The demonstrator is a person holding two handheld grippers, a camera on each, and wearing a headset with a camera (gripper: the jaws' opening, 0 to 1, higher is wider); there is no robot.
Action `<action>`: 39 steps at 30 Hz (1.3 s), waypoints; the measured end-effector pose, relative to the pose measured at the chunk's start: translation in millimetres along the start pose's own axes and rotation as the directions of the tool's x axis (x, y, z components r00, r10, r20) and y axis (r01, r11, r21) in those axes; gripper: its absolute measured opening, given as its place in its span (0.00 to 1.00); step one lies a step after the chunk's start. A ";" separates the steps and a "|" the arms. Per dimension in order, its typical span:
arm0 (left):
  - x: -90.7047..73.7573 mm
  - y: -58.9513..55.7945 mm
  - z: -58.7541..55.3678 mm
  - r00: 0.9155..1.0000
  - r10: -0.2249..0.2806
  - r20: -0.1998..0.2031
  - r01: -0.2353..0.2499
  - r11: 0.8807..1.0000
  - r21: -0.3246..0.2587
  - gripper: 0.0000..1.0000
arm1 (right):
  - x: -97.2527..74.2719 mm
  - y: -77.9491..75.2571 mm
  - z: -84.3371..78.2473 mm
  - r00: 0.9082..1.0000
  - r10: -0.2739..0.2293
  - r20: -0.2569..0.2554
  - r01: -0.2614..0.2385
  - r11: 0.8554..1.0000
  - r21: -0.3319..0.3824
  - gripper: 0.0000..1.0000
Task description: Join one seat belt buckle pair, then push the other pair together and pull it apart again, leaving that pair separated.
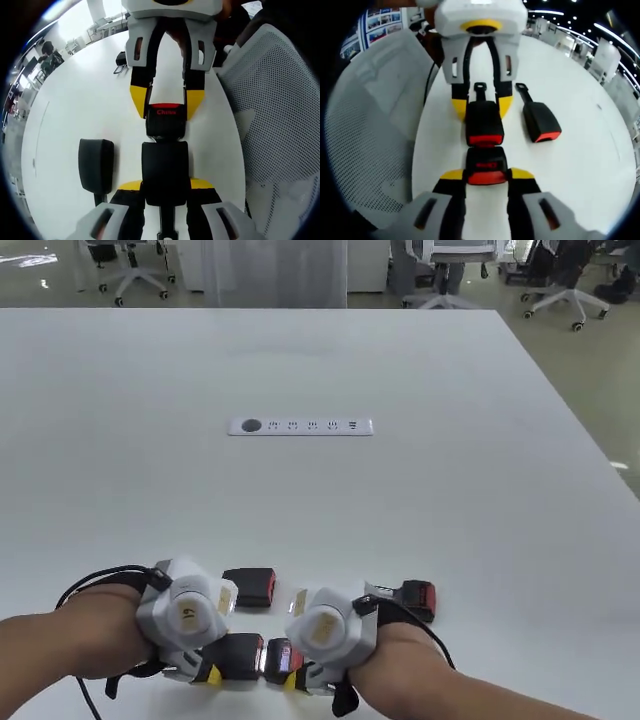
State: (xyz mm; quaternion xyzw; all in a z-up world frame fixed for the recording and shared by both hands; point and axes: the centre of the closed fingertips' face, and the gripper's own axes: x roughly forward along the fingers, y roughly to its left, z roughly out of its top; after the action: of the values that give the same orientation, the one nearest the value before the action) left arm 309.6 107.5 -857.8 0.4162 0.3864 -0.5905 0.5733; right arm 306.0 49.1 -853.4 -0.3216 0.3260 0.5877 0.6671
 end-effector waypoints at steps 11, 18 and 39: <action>0.5 -1.2 -1.3 1.000 0.011 0.002 -0.011 1.000 -0.020 0.32 | -3.2 0.3 -7.6 1.000 -0.001 0.024 0.001 1.000 0.001 0.30; 0.7 -1.3 -1.5 1.000 0.015 -0.002 -0.015 0.999 -0.029 0.32 | -3.7 2.4 -7.4 0.999 -0.010 0.047 0.010 1.000 0.006 0.31; 0.0 0.9 -5.3 0.999 0.002 -0.041 -0.002 1.000 -0.013 0.32 | -2.1 0.1 -4.6 0.999 -0.018 0.045 0.019 0.999 -0.028 0.30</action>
State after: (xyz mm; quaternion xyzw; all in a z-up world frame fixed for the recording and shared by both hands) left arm 310.7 112.5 -859.7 0.4247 0.4015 -0.5788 0.5687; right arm 305.4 44.1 -854.4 -0.3206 0.2996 0.5930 0.6751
